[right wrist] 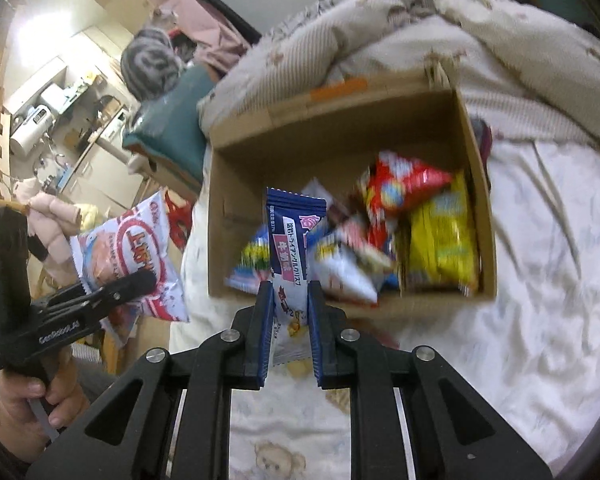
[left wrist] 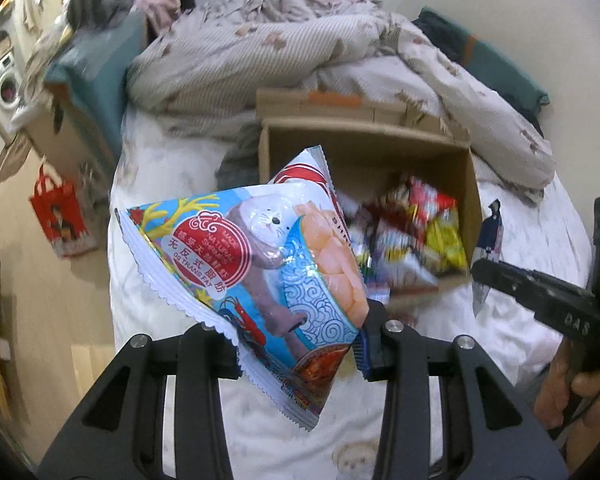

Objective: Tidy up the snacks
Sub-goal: 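Lower both snacks into the box and open both tools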

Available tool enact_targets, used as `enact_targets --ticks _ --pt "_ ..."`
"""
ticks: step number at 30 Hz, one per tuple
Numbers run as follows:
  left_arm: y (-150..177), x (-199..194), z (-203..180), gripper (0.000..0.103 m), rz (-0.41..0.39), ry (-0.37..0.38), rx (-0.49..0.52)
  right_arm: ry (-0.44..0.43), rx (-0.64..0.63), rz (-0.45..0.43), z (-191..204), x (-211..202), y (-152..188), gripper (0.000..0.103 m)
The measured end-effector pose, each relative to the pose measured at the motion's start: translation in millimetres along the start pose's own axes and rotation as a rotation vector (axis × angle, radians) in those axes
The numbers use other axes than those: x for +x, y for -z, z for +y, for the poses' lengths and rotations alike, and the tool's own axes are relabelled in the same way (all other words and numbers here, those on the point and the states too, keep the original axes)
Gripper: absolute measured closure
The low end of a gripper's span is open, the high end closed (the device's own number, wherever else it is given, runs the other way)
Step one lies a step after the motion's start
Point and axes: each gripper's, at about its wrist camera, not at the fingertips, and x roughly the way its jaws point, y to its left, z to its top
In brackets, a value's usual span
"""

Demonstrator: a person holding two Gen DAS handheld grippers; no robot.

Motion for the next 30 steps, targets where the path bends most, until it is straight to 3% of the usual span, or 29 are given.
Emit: enact_targets --ticks 5,10,15,22,30 --pt "-35.4 13.4 -16.5 0.067 -0.069 -0.026 0.048 0.007 0.002 -0.053 1.8 10.7 -28.3 0.086" --pt "-38.9 32.1 -21.9 0.067 -0.180 -0.062 0.076 -0.012 0.000 -0.085 -12.2 25.5 -44.7 0.086" --pt "-33.7 55.0 -19.9 0.067 -0.151 -0.041 0.079 -0.018 0.026 -0.108 -30.1 39.4 -40.1 0.086" --pt "-37.0 69.0 -18.1 0.067 -0.152 -0.057 0.062 -0.020 0.058 -0.087 -43.0 54.4 -42.7 0.086" --pt "-38.2 80.8 -24.1 0.065 -0.117 -0.015 0.056 -0.015 0.075 -0.061 -45.3 71.8 -39.7 0.085"
